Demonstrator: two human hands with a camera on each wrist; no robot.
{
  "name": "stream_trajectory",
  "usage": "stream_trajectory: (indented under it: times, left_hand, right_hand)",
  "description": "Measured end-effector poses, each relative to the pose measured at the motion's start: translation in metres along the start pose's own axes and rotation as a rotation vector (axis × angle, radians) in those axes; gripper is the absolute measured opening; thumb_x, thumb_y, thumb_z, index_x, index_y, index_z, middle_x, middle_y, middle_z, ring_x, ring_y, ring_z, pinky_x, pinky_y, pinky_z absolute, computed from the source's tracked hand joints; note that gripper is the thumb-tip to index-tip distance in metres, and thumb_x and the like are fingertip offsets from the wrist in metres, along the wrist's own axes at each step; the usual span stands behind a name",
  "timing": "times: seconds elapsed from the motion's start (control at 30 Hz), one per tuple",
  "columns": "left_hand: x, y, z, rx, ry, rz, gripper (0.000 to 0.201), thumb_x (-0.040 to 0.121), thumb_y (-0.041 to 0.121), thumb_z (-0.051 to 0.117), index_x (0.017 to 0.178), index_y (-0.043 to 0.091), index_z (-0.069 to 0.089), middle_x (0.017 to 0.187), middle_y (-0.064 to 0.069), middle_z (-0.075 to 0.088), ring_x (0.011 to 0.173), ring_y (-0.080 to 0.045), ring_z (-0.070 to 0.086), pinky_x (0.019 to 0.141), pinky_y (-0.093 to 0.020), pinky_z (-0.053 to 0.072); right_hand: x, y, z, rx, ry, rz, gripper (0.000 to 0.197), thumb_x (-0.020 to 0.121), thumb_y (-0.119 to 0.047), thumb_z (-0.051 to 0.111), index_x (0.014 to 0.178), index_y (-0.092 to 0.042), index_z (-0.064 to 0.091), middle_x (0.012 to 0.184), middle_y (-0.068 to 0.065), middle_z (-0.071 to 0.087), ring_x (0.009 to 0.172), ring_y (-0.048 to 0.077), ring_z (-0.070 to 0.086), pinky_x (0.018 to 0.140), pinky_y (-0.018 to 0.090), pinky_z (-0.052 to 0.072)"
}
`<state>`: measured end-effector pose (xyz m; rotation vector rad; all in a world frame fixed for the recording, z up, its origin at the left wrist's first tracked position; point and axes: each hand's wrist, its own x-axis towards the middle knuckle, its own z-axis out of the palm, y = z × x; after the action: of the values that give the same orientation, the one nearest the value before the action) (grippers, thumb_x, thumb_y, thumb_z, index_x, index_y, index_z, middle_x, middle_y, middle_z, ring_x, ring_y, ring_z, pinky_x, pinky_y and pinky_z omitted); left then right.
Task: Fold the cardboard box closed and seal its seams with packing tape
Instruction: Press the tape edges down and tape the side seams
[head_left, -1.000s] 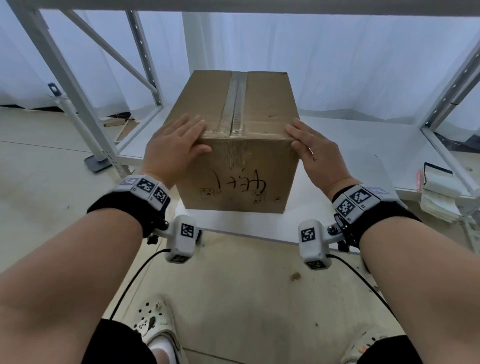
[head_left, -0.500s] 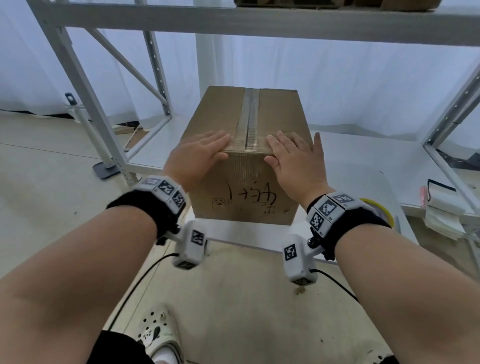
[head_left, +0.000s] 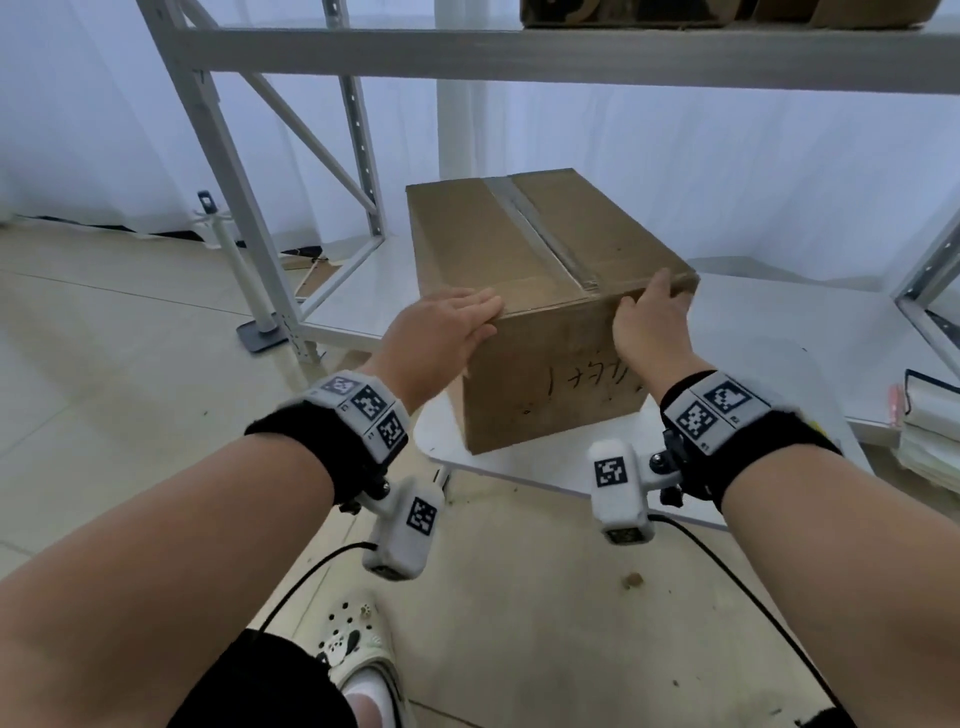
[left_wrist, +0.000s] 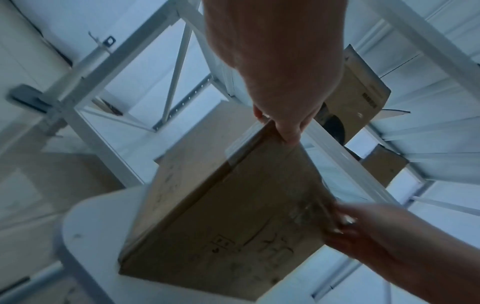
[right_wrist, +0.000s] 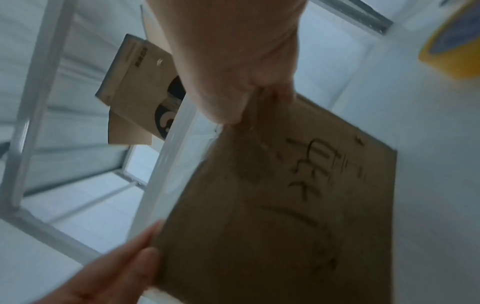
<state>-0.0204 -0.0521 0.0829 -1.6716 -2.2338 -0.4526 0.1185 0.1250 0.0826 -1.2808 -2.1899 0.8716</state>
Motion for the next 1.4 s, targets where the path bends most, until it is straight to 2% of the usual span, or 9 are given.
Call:
stream_trajectory:
  times: [0.2,0.37,0.47,0.6,0.77,0.83,0.93,1.1,1.4]
  left_hand:
    - [0.004,0.053,0.01,-0.197,-0.007,0.241,0.034,0.098,0.026,0.048,0.128,0.015,0.059,0.134,0.0,0.056,0.126,-0.013,0.05,0.109,-0.024,0.028]
    - [0.007,0.043,-0.008,-0.396,0.031,0.237,0.024,0.093,0.021,0.053,0.111,0.016,0.068,0.109,0.002,0.069,0.1,-0.011,0.061,0.097,-0.032,0.046]
    - [0.013,0.005,-0.013,-0.239,-0.075,0.133,0.035,0.093,0.038,0.05,0.125,0.024,0.059,0.127,0.002,0.059,0.119,-0.013,0.049,0.109,-0.039,0.036]
    - [0.017,-0.041,-0.014,0.078,-0.36,0.059,0.059,0.094,0.058,0.036,0.147,0.043,0.016,0.157,0.004,0.017,0.146,-0.02,0.009,0.119,-0.045,0.004]
    - [0.033,-0.02,-0.003,0.232,-0.272,-0.023,0.053,0.098,0.052,0.026,0.149,0.036,0.019,0.155,0.004,0.025,0.141,-0.023,0.026,0.116,-0.037,0.021]
    - [0.034,0.0,0.008,0.253,-0.17,-0.084,0.052,0.097,0.054,0.03,0.146,0.035,0.03,0.151,0.005,0.035,0.136,-0.022,0.036,0.111,-0.037,0.028]
    - [0.043,0.029,0.018,0.192,-0.03,-0.052,0.046,0.095,0.052,0.04,0.134,0.03,0.049,0.136,0.004,0.054,0.121,-0.023,0.052,0.102,-0.039,0.039]
    - [0.053,0.011,-0.007,-0.114,-0.044,-0.083,0.035,0.099,0.037,0.04,0.118,0.02,0.063,0.116,0.001,0.066,0.104,-0.017,0.059,0.093,-0.029,0.042]
    - [0.013,-0.015,-0.006,-0.416,-0.257,-0.434,0.052,0.095,0.052,0.04,0.144,0.035,0.034,0.159,0.005,0.009,0.146,-0.022,-0.009,0.117,-0.051,-0.004]
  right_hand:
    - [-0.008,-0.013,0.0,0.377,-0.228,0.029,0.08,0.083,-0.061,0.042,0.152,-0.028,0.017,0.157,0.002,0.02,0.136,0.027,0.033,0.107,0.048,0.037]
    - [-0.014,0.0,0.008,0.258,-0.323,-0.04,0.079,0.09,-0.06,0.043,0.151,-0.037,-0.002,0.154,0.0,0.027,0.129,0.027,0.041,0.088,0.046,0.051]
    - [-0.008,0.0,0.008,0.308,-0.3,-0.041,0.07,0.096,-0.052,0.037,0.152,-0.032,0.001,0.147,0.001,0.036,0.124,0.027,0.045,0.1,0.044,0.043]
    - [0.007,-0.005,-0.013,0.053,-0.182,-0.159,0.051,0.104,-0.032,0.031,0.151,-0.014,0.024,0.147,0.014,0.04,0.129,0.031,0.042,0.107,0.036,0.034]
    - [0.023,-0.017,-0.022,-0.305,-0.039,-0.277,0.036,0.098,-0.025,0.039,0.105,0.0,0.063,0.111,0.019,0.062,0.107,0.036,0.055,0.083,0.034,0.041]
    - [0.014,-0.024,-0.011,-0.452,-0.046,-0.218,0.046,0.097,-0.039,0.032,0.112,-0.004,0.058,0.123,0.023,0.054,0.119,0.04,0.048,0.098,0.044,0.038]
    - [-0.009,-0.027,0.006,-0.524,-0.122,-0.098,0.062,0.097,-0.055,0.015,0.149,-0.021,0.024,0.157,0.024,0.006,0.144,0.043,0.002,0.109,0.066,-0.001]
    - [-0.006,-0.005,0.007,-0.284,-0.148,-0.125,0.062,0.097,-0.055,0.017,0.153,-0.03,0.009,0.16,0.008,-0.012,0.145,0.031,-0.019,0.109,0.065,-0.012]
    - [0.02,0.009,-0.014,-0.25,-0.089,-0.151,0.05,0.103,-0.041,0.02,0.15,-0.022,0.023,0.157,0.023,-0.004,0.145,0.038,-0.011,0.116,0.05,0.001]
